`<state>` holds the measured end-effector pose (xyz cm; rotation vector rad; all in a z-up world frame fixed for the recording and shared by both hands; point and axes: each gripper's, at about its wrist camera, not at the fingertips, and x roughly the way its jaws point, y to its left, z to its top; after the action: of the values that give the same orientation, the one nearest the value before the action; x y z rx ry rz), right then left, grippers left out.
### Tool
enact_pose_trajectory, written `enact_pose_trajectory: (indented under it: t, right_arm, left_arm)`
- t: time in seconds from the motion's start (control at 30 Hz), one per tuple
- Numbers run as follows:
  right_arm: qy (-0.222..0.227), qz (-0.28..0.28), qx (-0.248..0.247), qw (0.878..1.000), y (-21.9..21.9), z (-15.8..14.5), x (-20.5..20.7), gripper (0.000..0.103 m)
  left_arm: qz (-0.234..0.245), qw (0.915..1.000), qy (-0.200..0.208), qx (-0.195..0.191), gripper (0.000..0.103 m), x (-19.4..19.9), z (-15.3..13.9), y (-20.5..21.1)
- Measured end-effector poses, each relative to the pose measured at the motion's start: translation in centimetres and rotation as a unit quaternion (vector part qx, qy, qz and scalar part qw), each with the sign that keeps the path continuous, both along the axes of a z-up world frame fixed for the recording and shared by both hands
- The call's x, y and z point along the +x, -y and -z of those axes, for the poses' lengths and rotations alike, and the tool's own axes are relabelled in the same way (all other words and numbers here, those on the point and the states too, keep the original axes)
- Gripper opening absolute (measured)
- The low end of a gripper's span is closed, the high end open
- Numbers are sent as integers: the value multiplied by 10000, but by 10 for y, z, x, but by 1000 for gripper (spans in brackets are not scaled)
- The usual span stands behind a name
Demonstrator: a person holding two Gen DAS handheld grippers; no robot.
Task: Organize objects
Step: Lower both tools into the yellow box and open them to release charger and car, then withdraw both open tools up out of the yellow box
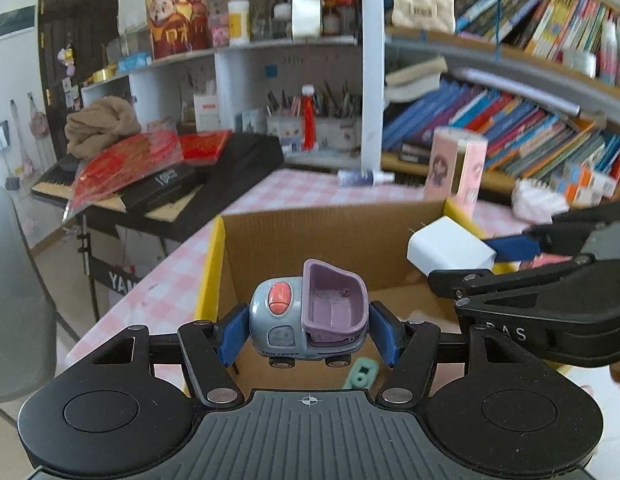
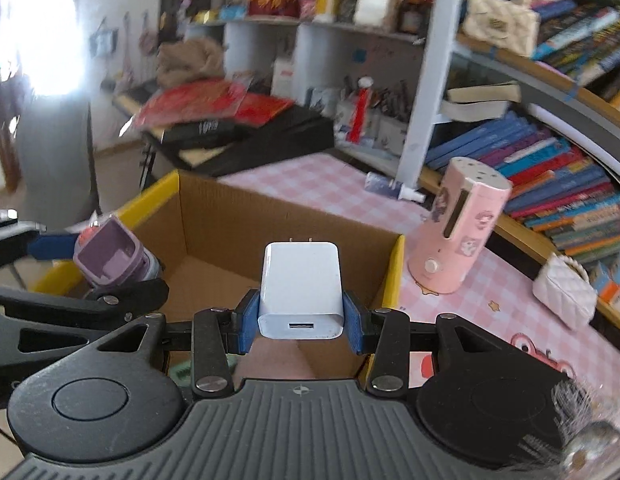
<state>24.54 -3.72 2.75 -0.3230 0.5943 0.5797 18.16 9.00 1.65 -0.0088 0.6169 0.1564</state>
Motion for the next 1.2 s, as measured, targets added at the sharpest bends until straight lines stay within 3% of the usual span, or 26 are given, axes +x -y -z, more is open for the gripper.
enact_pose_trajectory:
  t: [0.33,0.63,0.87,1.2]
  right_arm:
    - [-146,-710,-959,9927,-24,32,29,41]
    - [-378,-776,-1238,9885,-32,41,40,41]
    - [-199,-644,-1043,9923,-27,29,36,47]
    - [201,-131,-375,9990,-2,-11,8,48]
  left_arm:
    - [-36,9987,-475,190,64,20,24,2]
    - [28,9982,-474,368,66,20,27,6]
    - [-43,9997,-57,254,76,7,9,3]
    - [-162,9982,569,52,82,-30,-25,1]
